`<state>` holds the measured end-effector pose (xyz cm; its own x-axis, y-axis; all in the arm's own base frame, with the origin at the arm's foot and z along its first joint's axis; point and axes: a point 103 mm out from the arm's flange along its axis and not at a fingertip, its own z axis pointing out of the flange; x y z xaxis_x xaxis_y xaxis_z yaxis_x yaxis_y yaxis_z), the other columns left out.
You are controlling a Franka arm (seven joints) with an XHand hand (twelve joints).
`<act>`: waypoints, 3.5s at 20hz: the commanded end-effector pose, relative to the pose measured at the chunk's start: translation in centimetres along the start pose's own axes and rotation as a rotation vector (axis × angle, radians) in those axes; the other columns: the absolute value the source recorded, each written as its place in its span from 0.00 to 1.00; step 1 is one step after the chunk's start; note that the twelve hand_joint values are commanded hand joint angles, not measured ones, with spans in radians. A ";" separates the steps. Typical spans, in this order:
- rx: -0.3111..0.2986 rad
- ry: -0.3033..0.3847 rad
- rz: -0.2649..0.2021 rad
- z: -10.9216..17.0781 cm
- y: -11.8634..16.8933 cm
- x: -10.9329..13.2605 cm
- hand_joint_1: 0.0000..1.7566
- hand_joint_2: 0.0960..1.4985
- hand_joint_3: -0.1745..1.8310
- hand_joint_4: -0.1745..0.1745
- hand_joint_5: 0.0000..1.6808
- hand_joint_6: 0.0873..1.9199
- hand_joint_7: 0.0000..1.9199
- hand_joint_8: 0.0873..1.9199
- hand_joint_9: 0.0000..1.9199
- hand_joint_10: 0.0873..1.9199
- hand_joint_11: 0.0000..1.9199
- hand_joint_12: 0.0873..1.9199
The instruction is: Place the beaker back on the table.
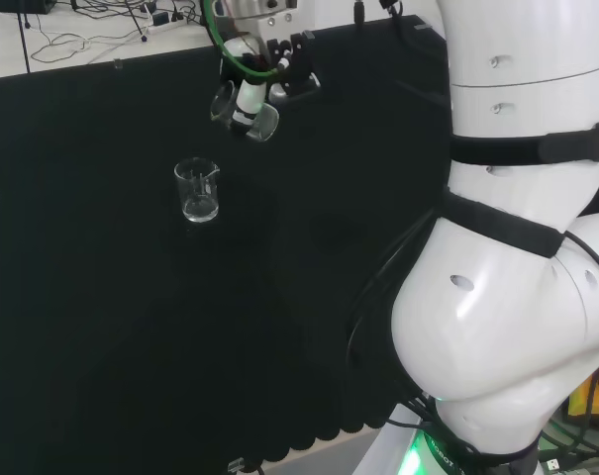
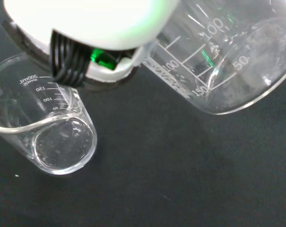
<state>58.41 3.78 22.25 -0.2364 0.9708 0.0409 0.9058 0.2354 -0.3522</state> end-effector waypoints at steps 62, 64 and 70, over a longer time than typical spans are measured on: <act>-0.260 0.626 -0.143 14.7 4.9 -5.3 0.81 0.34 0.48 0.00 0.67 0.43 0.69 0.38 0.69 0.29 0.58 0.40; -0.257 0.629 -0.144 14.8 5.0 -5.4 0.81 0.34 0.48 0.00 0.67 0.43 0.69 0.38 0.70 0.29 0.58 0.40; -0.257 0.638 -0.145 15.0 4.9 -5.8 0.81 0.35 0.47 0.00 0.68 0.43 0.69 0.37 0.70 0.27 0.58 0.41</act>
<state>59.12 -1.21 6.35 -0.1803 0.7519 0.6342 0.9536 0.2916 -0.0747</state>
